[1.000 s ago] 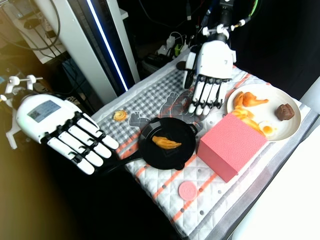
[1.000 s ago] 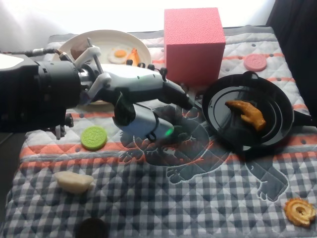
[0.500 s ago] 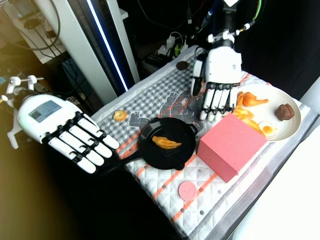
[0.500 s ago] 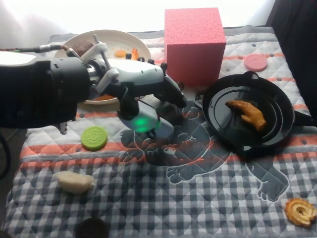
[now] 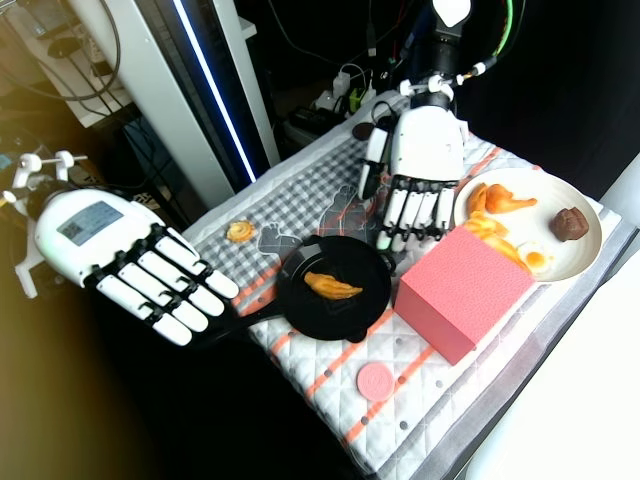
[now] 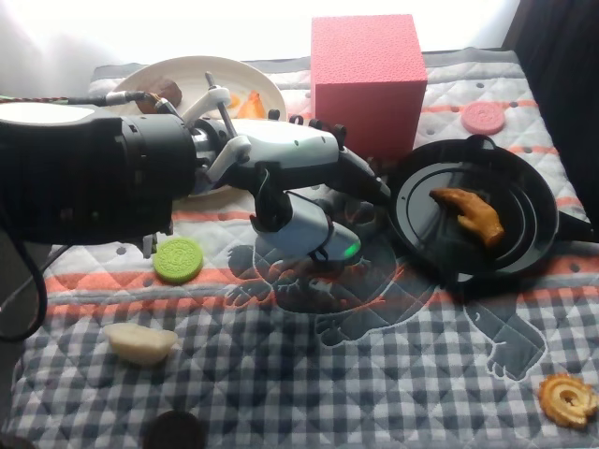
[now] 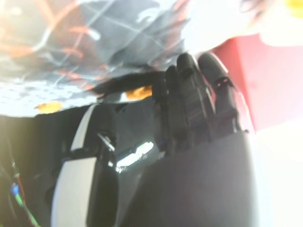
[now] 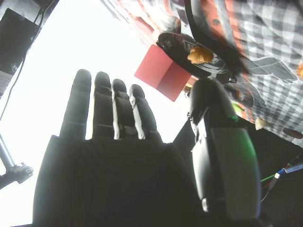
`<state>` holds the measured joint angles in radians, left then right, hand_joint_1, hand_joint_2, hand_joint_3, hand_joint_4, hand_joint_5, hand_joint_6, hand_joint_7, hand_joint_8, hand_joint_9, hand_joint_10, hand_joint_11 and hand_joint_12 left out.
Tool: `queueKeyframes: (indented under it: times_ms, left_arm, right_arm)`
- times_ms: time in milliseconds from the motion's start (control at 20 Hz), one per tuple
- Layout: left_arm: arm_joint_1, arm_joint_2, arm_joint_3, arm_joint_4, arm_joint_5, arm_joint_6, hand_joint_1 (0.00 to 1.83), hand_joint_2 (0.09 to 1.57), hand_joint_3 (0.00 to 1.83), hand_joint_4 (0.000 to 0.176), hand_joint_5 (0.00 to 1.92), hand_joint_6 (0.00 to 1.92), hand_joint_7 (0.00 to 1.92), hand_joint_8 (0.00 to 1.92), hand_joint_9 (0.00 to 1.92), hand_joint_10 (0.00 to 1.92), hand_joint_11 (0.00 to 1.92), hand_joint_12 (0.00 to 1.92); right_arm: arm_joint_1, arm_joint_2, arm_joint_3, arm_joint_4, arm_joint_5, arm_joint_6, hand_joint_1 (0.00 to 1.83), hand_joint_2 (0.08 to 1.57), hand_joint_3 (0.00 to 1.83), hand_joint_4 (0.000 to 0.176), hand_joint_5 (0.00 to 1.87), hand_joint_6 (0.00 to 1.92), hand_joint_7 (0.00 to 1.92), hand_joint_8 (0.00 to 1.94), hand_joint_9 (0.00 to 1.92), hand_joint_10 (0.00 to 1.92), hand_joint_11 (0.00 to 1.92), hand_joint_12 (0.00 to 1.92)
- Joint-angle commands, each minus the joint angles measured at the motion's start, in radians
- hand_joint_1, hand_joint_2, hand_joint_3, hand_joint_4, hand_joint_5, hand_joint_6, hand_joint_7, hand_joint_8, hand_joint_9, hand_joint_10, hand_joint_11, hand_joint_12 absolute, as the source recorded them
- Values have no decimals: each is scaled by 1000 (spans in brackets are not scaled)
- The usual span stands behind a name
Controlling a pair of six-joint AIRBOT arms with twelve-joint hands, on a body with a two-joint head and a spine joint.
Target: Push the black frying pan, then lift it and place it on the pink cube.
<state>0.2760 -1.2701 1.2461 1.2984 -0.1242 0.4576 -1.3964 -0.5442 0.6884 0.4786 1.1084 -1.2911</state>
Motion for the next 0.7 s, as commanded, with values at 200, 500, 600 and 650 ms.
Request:
queueKeyframes:
  times_ms: [200, 500, 600, 650]
  left_arm:
    - [-22, -5, -12, -68, -84, 44, 628, 1362, 13, 9, 438, 15, 441, 8, 410, 22, 0, 1030]
    - [-9, -9, -20, -96, -131, 42, 765, 1259, 0, 0, 499, 34, 511, 25, 474, 64, 0, 1145]
    - [11, -9, -25, -118, -163, 40, 780, 1242, 0, 0, 445, 8, 446, 3, 447, 68, 0, 1139]
    - [17, -9, -27, -128, -178, 37, 788, 1247, 0, 0, 450, 9, 432, 0, 435, 64, 0, 1130]
  right_arm:
    - [4, 0, 7, 7, 122, 1, 488, 1325, 0, 0, 0, 0, 0, 0, 22, 3, 42, 22]
    - [4, -1, 7, 7, 122, 1, 514, 1315, 7, 0, 0, 0, 4, 0, 40, 1, 6, 249]
    - [4, -1, 7, 7, 122, 1, 489, 1326, 1, 0, 0, 0, 1, 1, 40, 3, 0, 319]
    - [4, -1, 7, 7, 122, 1, 478, 1331, 1, 0, 0, 0, 0, 0, 33, 1, 0, 278]
